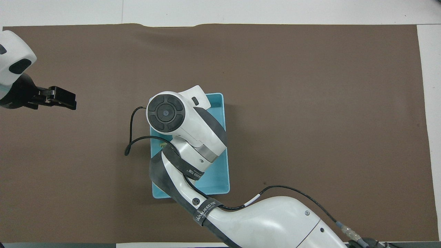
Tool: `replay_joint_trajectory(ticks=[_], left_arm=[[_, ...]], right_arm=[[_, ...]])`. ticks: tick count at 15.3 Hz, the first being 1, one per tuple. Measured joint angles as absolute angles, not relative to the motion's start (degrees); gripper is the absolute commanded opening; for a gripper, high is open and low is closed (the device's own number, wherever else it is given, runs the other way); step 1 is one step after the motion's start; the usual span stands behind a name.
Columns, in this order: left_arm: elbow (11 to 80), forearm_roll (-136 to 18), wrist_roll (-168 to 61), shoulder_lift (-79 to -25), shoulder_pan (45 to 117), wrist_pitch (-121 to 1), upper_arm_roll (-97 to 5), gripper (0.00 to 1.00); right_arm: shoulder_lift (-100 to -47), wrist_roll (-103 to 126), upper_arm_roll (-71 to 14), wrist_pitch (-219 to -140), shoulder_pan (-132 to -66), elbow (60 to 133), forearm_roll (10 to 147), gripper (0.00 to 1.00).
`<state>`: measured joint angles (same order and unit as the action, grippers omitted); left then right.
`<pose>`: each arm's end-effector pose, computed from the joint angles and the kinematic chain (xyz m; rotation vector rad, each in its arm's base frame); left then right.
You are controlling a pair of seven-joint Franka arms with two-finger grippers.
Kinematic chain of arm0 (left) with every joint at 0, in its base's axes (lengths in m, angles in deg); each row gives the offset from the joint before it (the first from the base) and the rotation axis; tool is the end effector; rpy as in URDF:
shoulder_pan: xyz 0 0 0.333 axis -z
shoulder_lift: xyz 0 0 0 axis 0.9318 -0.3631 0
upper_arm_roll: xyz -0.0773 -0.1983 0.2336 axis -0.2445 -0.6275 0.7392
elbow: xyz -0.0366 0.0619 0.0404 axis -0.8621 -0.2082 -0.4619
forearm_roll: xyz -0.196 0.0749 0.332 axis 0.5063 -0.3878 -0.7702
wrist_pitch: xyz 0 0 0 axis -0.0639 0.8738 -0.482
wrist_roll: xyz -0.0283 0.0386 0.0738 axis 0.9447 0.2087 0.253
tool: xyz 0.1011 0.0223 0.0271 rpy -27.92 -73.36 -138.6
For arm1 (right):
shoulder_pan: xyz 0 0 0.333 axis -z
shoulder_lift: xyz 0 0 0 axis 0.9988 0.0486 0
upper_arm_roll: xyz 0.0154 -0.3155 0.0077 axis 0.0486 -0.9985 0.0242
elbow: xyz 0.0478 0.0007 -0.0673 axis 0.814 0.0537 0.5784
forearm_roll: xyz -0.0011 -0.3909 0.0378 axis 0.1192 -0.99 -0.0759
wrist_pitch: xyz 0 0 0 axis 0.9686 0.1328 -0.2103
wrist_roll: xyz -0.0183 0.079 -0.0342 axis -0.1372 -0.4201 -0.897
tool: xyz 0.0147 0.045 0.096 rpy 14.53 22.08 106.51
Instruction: Put all toys into storage box
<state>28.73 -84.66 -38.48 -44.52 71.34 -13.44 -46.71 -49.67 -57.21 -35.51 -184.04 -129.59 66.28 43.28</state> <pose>0.5638 -0.0587 0.5892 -3.1345 0.1481 0.0662 0.5604 0.5046 0.3671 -3.0131 0.4311 -0.2433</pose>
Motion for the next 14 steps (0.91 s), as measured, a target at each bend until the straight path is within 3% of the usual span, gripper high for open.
replay_joint_trajectory(ticks=[3, 7, 10, 14], left_arm=[[28.8, -84.7, -38.5, -44.5, 71.3, -13.6, -46.6, 1.00], [29.1, -84.7, -38.5, -44.5, 71.3, -13.6, -46.6, 1.00], [29.2, -84.7, -38.5, -44.5, 71.3, -14.1, -46.6, 1.00], [29.3, -84.7, -38.5, -44.5, 71.3, -14.2, -46.6, 1.00]], right_arm=[[-51.8, -57.2, -36.1, -182.8, -126.6, 66.3, 43.2, 1.00], [-59.8, -52.0, -36.1, -175.7, -119.4, 66.0, 43.0, 1.00], [-66.2, -36.4, -36.2, -167.7, -111.1, 66.2, 42.9, 1.00], [-70.6, -16.0, -36.3, -162.8, -95.8, 66.6, 44.7, 1.00]])
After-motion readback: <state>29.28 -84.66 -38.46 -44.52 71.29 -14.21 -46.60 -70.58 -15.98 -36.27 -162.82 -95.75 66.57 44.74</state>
